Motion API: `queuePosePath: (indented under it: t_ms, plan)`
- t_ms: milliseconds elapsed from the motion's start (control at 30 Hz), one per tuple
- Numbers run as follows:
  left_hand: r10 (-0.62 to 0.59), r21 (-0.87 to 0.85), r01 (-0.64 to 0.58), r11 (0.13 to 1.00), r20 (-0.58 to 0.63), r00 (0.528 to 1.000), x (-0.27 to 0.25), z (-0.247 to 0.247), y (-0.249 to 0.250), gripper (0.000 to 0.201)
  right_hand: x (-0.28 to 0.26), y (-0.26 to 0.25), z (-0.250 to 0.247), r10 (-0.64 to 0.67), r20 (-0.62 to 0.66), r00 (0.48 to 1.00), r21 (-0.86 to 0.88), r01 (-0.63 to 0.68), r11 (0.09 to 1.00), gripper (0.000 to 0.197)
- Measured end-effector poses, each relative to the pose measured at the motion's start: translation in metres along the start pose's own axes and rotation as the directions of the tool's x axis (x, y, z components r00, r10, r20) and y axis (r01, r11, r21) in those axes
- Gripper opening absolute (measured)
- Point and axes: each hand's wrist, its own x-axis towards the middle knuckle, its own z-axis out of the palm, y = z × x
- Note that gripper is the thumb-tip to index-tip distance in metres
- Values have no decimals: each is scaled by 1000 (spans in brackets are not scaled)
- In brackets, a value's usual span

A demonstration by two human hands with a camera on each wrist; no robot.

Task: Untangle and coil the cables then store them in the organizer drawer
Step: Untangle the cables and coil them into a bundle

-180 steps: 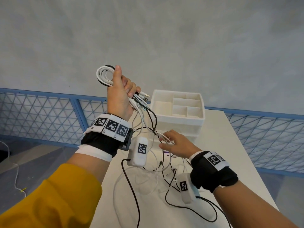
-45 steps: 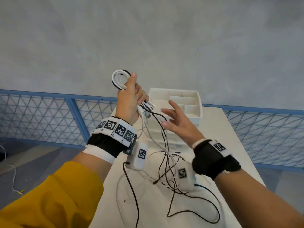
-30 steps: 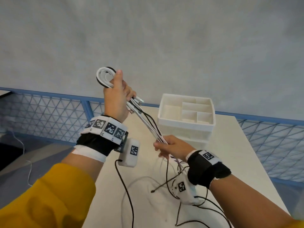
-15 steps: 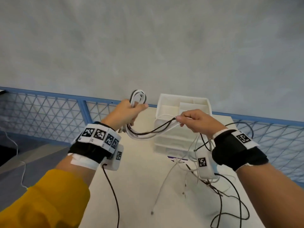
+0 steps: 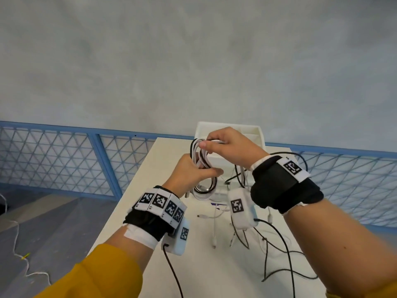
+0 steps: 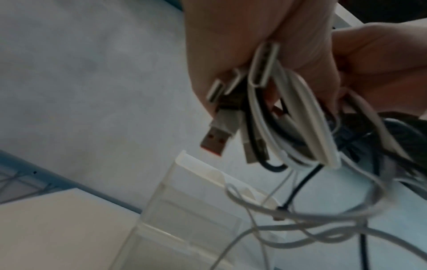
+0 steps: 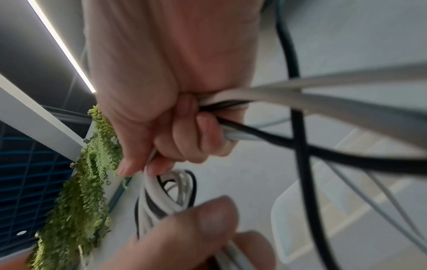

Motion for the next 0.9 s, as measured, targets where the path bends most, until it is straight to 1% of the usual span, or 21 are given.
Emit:
queuePosePath:
  t_ms: [67, 167, 200, 267, 300, 367, 400, 433, 467, 533, 600, 633, 667, 700, 767, 800, 833, 900]
  plan:
    - [20, -2, -20, 1000, -15, 1000, 1, 6, 2, 28, 0, -1, 4, 9, -36, 999, 51, -7, 999, 35]
    - [8, -13, -7, 1000, 45, 999, 1, 5, 2, 10, -4, 0, 5, 29, -33, 999, 158, -24, 987, 32]
    - [-4, 2, 3, 1000, 52, 999, 2, 2, 1, 10, -5, 3, 3, 42, -27, 999, 208, -35, 978, 28]
    - [-20, 1, 20, 1000, 38, 999, 6, -9, -2, 21, -9, 10, -3, 50, 28, 998, 301, -56, 952, 21]
    - [-20, -37, 21, 999, 27, 999, 7, -17, -1, 22, -13, 16, -6, 50, 73, 996, 301, -70, 951, 19]
    - [-28, -206, 37, 978, 46, 999, 10, -36, 1, 16, -22, 35, -8, 66, 162, 985, 252, -106, 962, 11]
    - [-42, -308, 61, 950, 70, 997, 12, -44, 2, 15, -27, 46, -5, 81, 191, 978, 233, -126, 964, 7]
    - [-44, -396, 77, 915, 91, 995, 14, -50, 3, 19, -32, 59, -1, 103, 199, 975, 223, -147, 964, 7]
    - [-36, -469, 78, 879, 97, 995, 16, -52, 3, 24, -37, 72, 6, 129, 186, 974, 229, -171, 958, 7]
    - [-33, -568, 60, 821, 59, 998, 18, -47, 3, 33, -45, 89, 24, 160, 140, 977, 276, -194, 941, 8]
    - [-57, -627, 52, 778, 12, 998, 18, -40, 4, 37, -52, 104, 41, 152, 81, 985, 232, -166, 958, 26]
    - [-52, -646, 38, 763, -2, 999, 19, -41, 5, 35, -56, 111, 47, 151, 38, 988, 198, -155, 968, 35]
    - [-44, -650, 28, 760, -9, 999, 19, -43, 5, 32, -61, 115, 50, 151, -16, 988, 166, -146, 975, 39]
    - [-35, -637, 17, 770, -15, 999, 20, -47, 6, 28, -64, 120, 51, 138, -76, 988, 144, -126, 981, 36]
    - [-38, -596, 10, 803, -35, 999, 22, -55, 5, 26, -71, 126, 50, 95, -155, 983, 141, -73, 987, 17]
    - [-51, -590, 13, 808, -48, 998, 24, -58, 3, 25, -73, 127, 50, 84, -175, 981, 164, -55, 985, 15]
    - [-65, -595, 18, 804, -58, 996, 25, -60, 0, 25, -75, 127, 50, 94, -187, 978, 197, -56, 979, 18]
    - [-102, -624, 38, 781, -67, 993, 27, -63, -6, 25, -81, 135, 50, 175, -215, 961, 251, -119, 961, 22]
